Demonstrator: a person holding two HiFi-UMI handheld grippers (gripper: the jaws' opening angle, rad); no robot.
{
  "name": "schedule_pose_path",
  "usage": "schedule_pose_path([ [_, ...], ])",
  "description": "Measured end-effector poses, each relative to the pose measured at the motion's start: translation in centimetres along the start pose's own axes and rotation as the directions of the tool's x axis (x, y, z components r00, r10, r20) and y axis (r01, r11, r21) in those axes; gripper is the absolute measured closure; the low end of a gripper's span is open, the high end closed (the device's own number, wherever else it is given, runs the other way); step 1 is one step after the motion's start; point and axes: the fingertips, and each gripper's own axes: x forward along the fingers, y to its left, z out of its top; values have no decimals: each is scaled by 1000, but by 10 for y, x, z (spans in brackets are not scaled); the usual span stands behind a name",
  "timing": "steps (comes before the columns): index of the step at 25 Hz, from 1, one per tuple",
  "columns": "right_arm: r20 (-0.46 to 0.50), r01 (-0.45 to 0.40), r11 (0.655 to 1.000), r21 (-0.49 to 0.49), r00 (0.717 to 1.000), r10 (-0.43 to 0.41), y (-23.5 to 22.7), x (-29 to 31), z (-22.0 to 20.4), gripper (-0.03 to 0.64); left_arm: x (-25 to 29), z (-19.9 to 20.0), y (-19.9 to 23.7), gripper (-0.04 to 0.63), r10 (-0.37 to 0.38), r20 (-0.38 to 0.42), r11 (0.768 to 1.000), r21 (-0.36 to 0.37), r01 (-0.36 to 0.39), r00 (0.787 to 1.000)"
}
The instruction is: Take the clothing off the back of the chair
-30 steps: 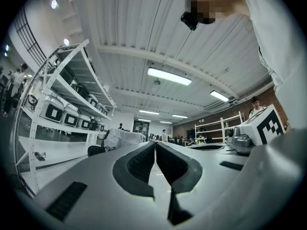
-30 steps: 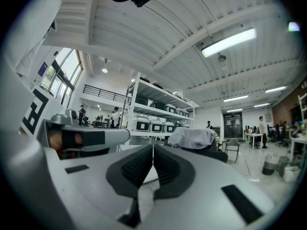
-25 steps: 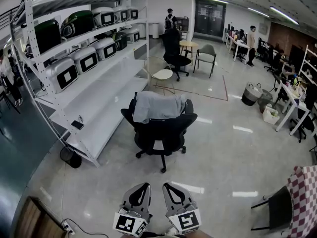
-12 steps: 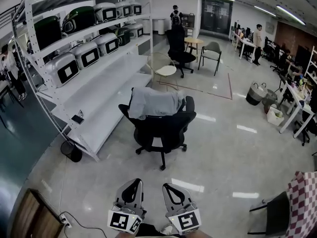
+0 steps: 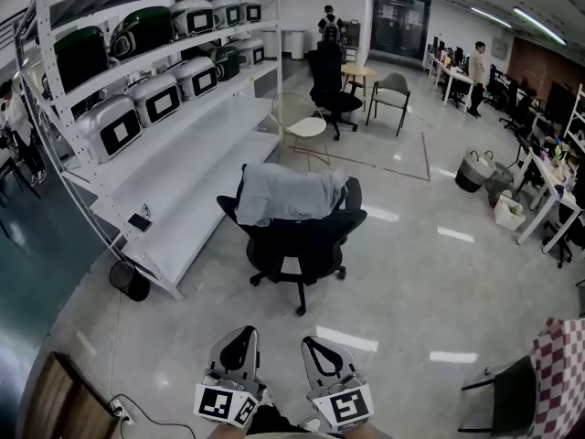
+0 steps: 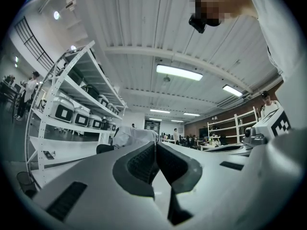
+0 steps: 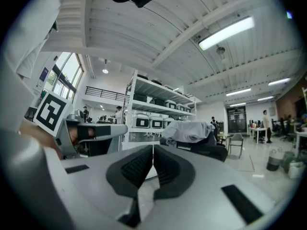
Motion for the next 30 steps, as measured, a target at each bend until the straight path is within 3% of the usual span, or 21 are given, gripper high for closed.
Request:
schedule_pose_path([
  [6,-14,33,999,-19,999,-33,-16,35,1,600,36,2,24,577,-37,7,999,-4,37,999],
  [23,-43,11,999,-42,999,-13,-13,150,8,600,106,-4,98,577,-131,5,990,-44,131,991],
  [30,-88,62,997,-51,994,-67,-14,185,4,600,128,-1,122,577,-209,33,977,-47,210,977],
])
